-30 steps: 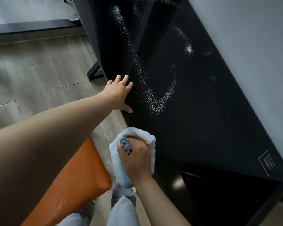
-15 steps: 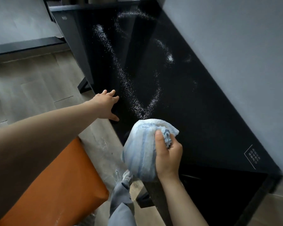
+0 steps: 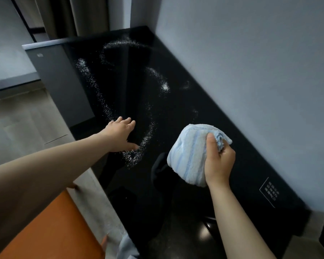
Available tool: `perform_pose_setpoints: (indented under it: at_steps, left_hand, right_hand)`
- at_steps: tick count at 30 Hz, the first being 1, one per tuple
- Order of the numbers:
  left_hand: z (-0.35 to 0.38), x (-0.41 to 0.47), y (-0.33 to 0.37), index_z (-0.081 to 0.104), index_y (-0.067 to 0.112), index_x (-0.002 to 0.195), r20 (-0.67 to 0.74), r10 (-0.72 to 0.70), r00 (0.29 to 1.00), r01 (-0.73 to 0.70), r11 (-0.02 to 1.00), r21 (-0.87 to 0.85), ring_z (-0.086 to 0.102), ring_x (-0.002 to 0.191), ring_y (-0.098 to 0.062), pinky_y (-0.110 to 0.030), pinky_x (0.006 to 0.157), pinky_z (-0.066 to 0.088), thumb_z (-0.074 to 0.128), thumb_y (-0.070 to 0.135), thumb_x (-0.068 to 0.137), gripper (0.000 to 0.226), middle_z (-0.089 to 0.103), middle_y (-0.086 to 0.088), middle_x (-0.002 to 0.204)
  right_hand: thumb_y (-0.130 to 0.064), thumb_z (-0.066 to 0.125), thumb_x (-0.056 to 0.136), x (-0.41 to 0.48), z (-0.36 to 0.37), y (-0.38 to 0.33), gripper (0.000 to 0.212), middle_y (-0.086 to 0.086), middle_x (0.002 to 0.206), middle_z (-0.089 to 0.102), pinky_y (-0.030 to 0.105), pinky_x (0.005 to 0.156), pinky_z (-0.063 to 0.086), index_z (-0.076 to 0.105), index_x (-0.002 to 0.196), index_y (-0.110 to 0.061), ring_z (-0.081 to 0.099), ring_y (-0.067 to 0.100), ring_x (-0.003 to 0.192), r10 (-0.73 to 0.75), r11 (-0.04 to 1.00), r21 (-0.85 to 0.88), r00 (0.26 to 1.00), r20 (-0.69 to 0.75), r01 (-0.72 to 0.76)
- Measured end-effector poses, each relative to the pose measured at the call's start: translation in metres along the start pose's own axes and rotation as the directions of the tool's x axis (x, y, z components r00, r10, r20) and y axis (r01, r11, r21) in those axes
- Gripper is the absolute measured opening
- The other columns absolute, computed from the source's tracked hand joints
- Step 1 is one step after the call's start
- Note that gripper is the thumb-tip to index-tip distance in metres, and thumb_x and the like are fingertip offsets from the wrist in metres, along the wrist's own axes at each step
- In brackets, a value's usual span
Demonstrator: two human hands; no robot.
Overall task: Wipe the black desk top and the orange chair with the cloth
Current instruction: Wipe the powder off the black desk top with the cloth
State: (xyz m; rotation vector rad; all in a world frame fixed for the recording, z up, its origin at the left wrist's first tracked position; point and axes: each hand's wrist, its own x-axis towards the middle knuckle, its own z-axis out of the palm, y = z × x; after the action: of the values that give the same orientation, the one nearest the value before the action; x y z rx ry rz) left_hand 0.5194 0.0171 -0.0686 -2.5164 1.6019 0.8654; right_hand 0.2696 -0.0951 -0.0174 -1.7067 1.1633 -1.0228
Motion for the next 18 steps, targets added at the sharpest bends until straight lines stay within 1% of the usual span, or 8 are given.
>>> perform_pose_setpoints:
  at_steps: [3, 6, 8, 11, 13, 14, 16, 18]
  left_hand:
    - [-0.002, 0.016, 0.022, 0.004, 0.014, 0.154, 0.022, 0.003, 1.0, -0.003, 1.0, -0.002, 0.002, 0.148, -0.034, -0.045, 0.12, 0.011, 0.057, 0.062, 0.084, 0.1, 0.004, -0.007, 0.162]
    - [-0.004, 0.034, 0.042, 0.004, 0.015, 0.155, 0.03, 0.003, 1.0, -0.003, 1.0, -0.014, 0.002, 0.148, -0.034, -0.046, 0.12, 0.012, 0.056, 0.061, 0.085, 0.099, 0.003, -0.005, 0.162]
    - [-0.005, 0.048, 0.054, 0.004, 0.016, 0.155, 0.033, 0.008, 0.999, -0.007, 1.0, -0.011, 0.003, 0.148, -0.034, -0.047, 0.12, 0.012, 0.056, 0.061, 0.085, 0.098, 0.003, -0.003, 0.162]
    - [-0.005, 0.072, 0.069, 0.003, 0.018, 0.155, 0.032, -0.011, 0.999, 0.012, 1.0, -0.021, 0.002, 0.148, -0.035, -0.048, 0.12, 0.012, 0.056, 0.061, 0.085, 0.098, 0.002, -0.002, 0.162]
    - [-0.003, 0.089, 0.076, 0.002, 0.02, 0.155, 0.029, -0.024, 0.999, 0.024, 1.0, -0.004, 0.0, 0.147, -0.037, -0.049, 0.12, 0.011, 0.055, 0.063, 0.085, 0.098, -0.001, -0.002, 0.162]
    - [-0.002, 0.096, 0.078, 0.002, 0.02, 0.155, 0.026, -0.028, 0.999, 0.027, 1.0, 0.009, -0.002, 0.147, -0.038, -0.05, 0.12, 0.011, 0.055, 0.064, 0.084, 0.099, -0.003, -0.002, 0.162]
    - [0.001, 0.11, 0.083, 0.001, 0.022, 0.155, 0.016, -0.034, 0.999, 0.033, 0.999, 0.037, -0.007, 0.146, -0.039, -0.052, 0.119, 0.009, 0.056, 0.067, 0.081, 0.102, -0.009, -0.003, 0.162]
    - [0.002, 0.123, 0.088, -0.003, 0.026, 0.154, 0.002, -0.047, 0.999, 0.047, 0.997, 0.066, -0.014, 0.145, -0.04, -0.057, 0.117, 0.006, 0.06, 0.073, 0.073, 0.113, -0.017, -0.003, 0.16]
  right_hand:
    - [-0.028, 0.058, 0.093, 0.038, -0.015, 0.016, 0.043, -0.007, 0.054, 0.045, 0.012, 0.05, 0.038, 0.047, 0.063, 0.0, 0.042, 0.0, 0.049, -0.007, 0.999, -0.04, 0.999, -0.041, 0.005]
    - [-0.022, 0.058, 0.094, 0.077, -0.026, 0.031, 0.04, -0.007, 0.055, 0.043, 0.009, 0.049, 0.035, 0.044, 0.059, -0.012, 0.043, -0.002, 0.047, -0.029, 0.995, -0.097, 0.996, -0.082, 0.021]
    - [-0.024, 0.057, 0.093, 0.102, -0.032, 0.041, 0.04, -0.007, 0.054, 0.041, 0.01, 0.048, 0.034, 0.04, 0.057, -0.019, 0.042, -0.001, 0.046, -0.062, 0.989, -0.142, 0.994, -0.092, 0.048]
    - [-0.023, 0.057, 0.094, 0.142, -0.039, 0.059, 0.044, -0.007, 0.051, 0.039, 0.01, 0.046, 0.032, 0.037, 0.055, -0.02, 0.042, 0.001, 0.045, -0.081, 0.977, -0.205, 0.991, -0.105, 0.058]
    - [-0.028, 0.057, 0.094, 0.168, -0.04, 0.073, 0.043, -0.008, 0.051, 0.041, 0.012, 0.046, 0.032, 0.037, 0.056, -0.021, 0.043, 0.002, 0.045, -0.103, 0.961, -0.267, 0.991, -0.09, 0.075]
    - [-0.031, 0.056, 0.093, 0.18, -0.039, 0.08, 0.042, -0.008, 0.051, 0.043, 0.013, 0.046, 0.031, 0.038, 0.057, -0.02, 0.044, 0.004, 0.046, -0.118, 0.949, -0.302, 0.99, -0.079, 0.089]
    - [-0.035, 0.054, 0.091, 0.203, -0.036, 0.095, 0.039, -0.004, 0.054, 0.047, 0.024, 0.051, 0.035, 0.042, 0.059, -0.015, 0.045, 0.009, 0.05, -0.16, 0.92, -0.371, 0.986, -0.055, 0.128]
    - [-0.035, 0.053, 0.09, 0.224, -0.031, 0.11, 0.038, 0.001, 0.06, 0.051, 0.029, 0.057, 0.033, 0.044, 0.062, -0.012, 0.049, 0.02, 0.059, -0.217, 0.871, -0.457, 0.976, -0.03, 0.179]
